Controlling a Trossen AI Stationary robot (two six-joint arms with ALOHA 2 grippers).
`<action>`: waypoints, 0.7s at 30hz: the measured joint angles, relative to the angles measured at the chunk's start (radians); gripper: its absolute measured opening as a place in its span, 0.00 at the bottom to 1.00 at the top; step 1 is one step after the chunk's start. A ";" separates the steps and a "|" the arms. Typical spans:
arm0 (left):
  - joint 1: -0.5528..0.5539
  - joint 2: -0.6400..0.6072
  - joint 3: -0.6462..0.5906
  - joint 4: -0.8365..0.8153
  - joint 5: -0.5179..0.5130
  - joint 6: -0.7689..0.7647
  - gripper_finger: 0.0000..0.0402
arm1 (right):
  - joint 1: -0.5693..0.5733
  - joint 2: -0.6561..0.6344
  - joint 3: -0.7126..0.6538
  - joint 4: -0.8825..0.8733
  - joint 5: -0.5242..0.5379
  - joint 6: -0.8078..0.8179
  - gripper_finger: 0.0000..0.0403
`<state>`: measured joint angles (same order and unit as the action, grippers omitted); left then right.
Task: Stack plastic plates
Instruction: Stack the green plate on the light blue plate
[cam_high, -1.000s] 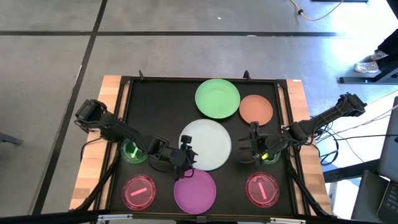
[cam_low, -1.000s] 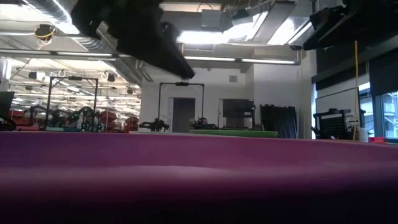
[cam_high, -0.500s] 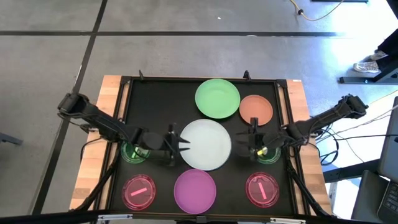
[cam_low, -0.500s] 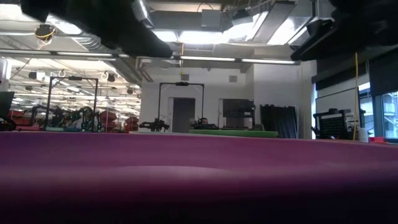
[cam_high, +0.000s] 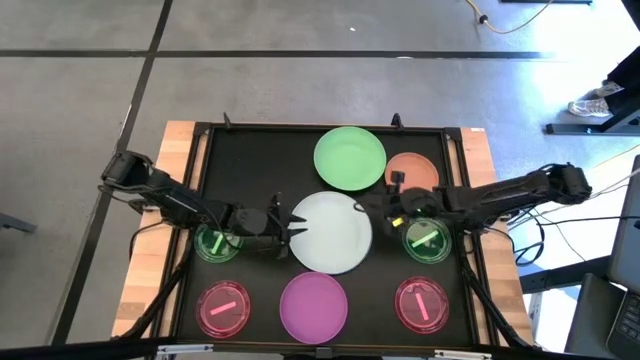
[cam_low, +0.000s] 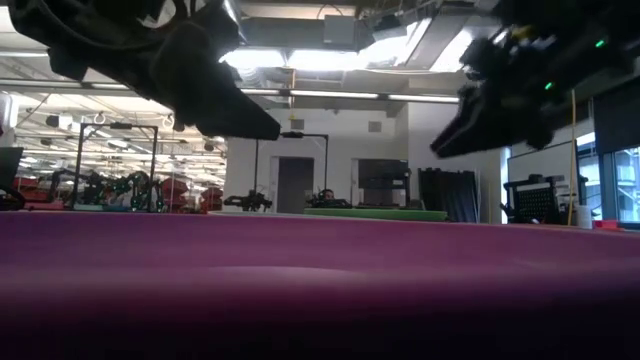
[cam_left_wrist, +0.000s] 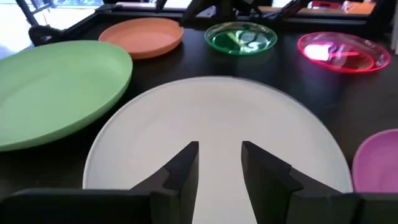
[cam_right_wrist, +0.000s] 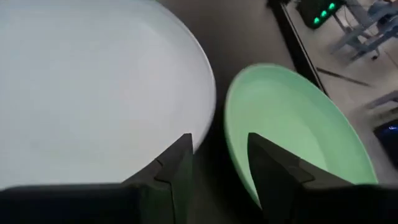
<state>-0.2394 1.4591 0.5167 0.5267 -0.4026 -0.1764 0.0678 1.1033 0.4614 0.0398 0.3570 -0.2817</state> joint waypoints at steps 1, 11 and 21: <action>0.000 0.007 0.000 0.006 -0.002 0.000 0.28 | -0.023 0.022 0.000 0.013 -0.013 -0.018 0.36; 0.004 -0.001 0.001 0.005 0.000 0.002 0.28 | -0.152 0.196 0.001 0.092 -0.168 -0.161 0.36; 0.004 -0.001 0.001 -0.002 0.000 0.003 0.28 | -0.234 0.323 0.015 0.184 -0.133 -0.223 0.36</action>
<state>-0.2356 1.4578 0.5175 0.5246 -0.4026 -0.1738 -0.1663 1.4261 0.4767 0.2234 0.2236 -0.5046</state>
